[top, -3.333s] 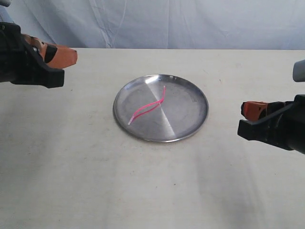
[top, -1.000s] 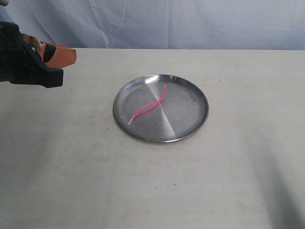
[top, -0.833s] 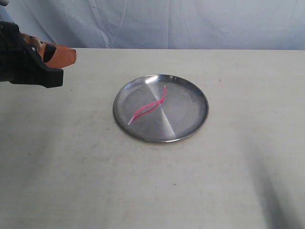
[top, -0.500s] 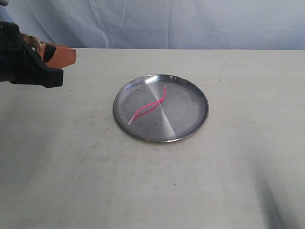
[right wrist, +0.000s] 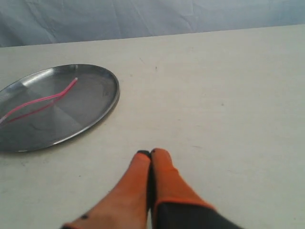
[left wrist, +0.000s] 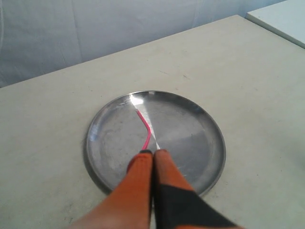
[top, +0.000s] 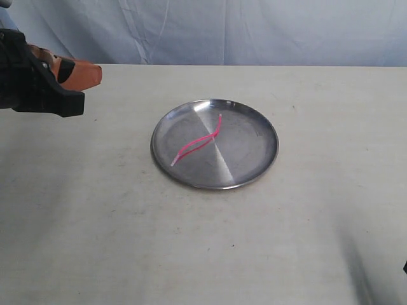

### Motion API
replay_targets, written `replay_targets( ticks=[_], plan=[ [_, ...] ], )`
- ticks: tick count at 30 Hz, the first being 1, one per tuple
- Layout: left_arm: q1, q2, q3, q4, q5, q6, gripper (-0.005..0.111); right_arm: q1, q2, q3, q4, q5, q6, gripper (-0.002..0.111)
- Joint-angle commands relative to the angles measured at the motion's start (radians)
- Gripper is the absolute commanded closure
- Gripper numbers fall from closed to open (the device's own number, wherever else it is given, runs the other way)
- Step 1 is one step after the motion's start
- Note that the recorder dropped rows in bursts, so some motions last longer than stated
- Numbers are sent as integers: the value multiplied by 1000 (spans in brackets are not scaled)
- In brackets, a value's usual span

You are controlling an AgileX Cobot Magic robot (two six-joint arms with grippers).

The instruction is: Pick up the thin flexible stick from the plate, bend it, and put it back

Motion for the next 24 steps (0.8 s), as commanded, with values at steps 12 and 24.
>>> replay_targets(
  ticks=[12, 24],
  plan=[
    [-3, -10, 4, 2, -5, -6, 107, 60, -7, 5, 3, -15, -11, 108],
    [-3, -10, 4, 2, -5, -6, 107, 60, -7, 5, 3, -15, -11, 108]
  ],
)
